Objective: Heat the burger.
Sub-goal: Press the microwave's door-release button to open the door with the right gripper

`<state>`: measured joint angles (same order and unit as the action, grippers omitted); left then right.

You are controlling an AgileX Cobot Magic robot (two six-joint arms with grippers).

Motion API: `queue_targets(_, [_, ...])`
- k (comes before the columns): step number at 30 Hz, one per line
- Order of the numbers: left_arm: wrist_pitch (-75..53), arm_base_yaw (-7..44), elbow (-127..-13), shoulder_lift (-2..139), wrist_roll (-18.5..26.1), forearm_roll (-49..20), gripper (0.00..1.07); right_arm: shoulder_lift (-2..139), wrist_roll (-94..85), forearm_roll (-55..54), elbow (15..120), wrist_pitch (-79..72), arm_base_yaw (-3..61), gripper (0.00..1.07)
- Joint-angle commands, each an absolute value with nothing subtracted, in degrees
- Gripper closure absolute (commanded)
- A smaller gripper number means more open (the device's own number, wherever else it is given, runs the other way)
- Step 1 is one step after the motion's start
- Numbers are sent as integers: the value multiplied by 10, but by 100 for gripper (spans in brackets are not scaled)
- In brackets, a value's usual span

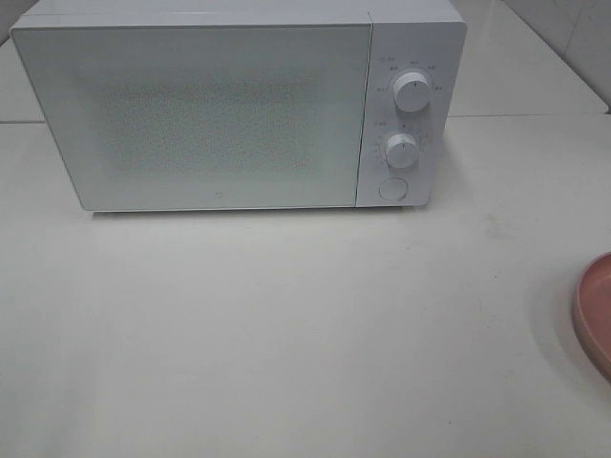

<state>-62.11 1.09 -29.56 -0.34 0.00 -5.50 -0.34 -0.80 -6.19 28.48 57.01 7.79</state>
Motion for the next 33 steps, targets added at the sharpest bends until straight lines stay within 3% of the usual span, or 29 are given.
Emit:
queue_targets(1, [-613, 10, -296, -12, 0, -61, 7, -18, -14, -59, 284, 568, 76, 31])
queue_targets(23, [-613, 10, -296, -12, 0, -61, 7, -17, -14, -59, 291, 560, 76, 31])
queue_targets(33, [-613, 10, -296, -12, 0, -61, 7, 68, 0, -60, 299, 435, 76, 31])
